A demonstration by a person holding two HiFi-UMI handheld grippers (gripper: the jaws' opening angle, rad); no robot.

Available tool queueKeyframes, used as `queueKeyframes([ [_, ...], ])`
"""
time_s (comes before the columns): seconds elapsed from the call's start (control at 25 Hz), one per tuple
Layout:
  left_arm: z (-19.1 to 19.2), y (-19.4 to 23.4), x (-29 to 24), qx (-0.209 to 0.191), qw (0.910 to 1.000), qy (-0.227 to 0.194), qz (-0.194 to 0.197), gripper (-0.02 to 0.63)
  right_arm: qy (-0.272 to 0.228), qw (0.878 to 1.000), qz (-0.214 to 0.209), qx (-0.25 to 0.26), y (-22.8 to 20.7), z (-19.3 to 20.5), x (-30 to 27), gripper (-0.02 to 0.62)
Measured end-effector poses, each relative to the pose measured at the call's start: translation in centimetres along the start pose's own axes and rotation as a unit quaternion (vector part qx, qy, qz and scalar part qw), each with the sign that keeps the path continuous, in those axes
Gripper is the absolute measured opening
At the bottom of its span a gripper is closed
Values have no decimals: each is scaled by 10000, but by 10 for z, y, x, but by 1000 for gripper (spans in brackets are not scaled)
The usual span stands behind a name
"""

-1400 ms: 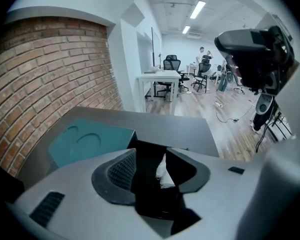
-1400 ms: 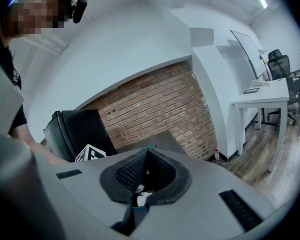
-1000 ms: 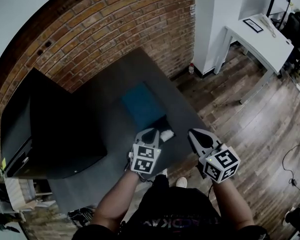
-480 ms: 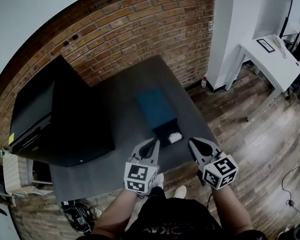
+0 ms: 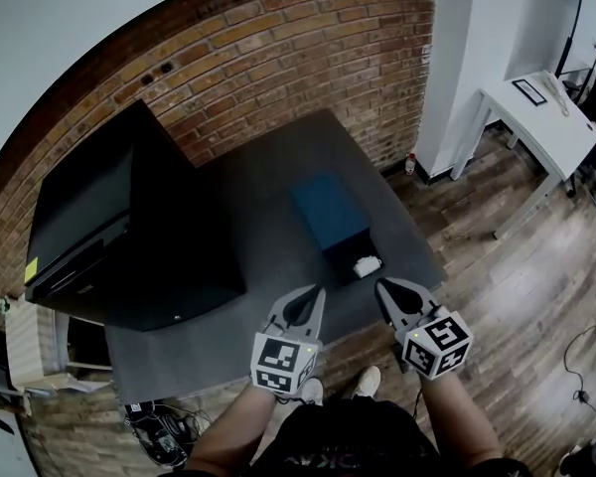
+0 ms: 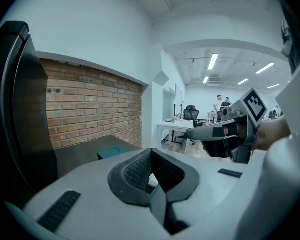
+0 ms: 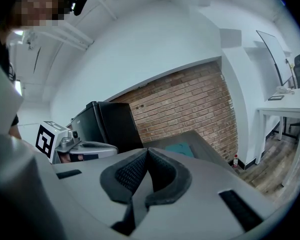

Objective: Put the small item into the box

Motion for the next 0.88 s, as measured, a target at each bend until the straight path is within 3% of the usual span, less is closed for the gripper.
queueKeyframes([
  [0.88,24,18,65,-131,9928,-169,1182,34,-113,9950,984,108,93,27,3,18],
])
Point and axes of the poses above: the fingertips, and each gripper's own axes: x backward along the fingers, y to its left, z out of its underside, the point moved 5 cm from there along x, backward along the fingers, and after that the axes turned 11 degrees about -z, right-handed, at the moved point
